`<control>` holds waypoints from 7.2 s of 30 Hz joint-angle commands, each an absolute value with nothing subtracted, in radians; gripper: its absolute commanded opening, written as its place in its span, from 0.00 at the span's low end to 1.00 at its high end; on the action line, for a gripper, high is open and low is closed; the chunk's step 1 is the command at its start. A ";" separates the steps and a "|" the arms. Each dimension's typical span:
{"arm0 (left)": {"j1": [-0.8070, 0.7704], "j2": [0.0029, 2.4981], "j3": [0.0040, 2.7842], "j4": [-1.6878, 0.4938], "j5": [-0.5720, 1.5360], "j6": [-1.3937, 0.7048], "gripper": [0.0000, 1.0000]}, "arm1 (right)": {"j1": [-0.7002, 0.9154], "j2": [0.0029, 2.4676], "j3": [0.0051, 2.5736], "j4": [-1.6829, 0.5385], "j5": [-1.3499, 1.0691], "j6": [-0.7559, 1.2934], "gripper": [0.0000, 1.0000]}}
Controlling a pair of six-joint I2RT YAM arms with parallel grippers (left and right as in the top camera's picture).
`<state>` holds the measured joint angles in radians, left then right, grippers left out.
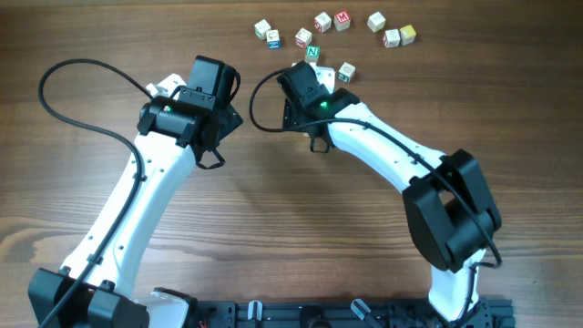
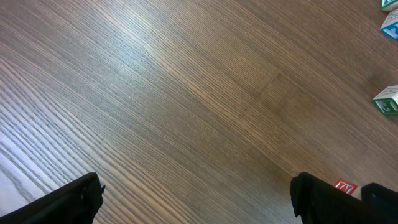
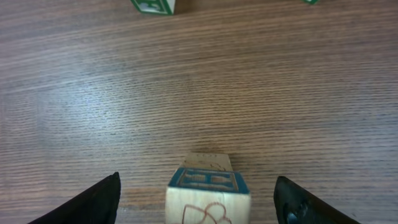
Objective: Form a tower
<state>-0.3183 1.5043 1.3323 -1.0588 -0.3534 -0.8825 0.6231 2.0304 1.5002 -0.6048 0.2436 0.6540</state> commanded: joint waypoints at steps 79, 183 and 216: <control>-0.312 1.509 1.326 -1.060 -0.356 -0.902 1.00 | 0.625 2.067 1.509 -0.642 0.233 0.654 0.55; -0.312 1.509 1.326 -1.060 -0.356 -0.902 1.00 | 0.487 2.199 1.990 -1.155 -0.102 0.528 0.99; -0.312 1.509 1.326 -1.060 -0.356 -0.902 1.00 | 0.544 2.352 1.993 -1.065 -0.059 0.548 0.99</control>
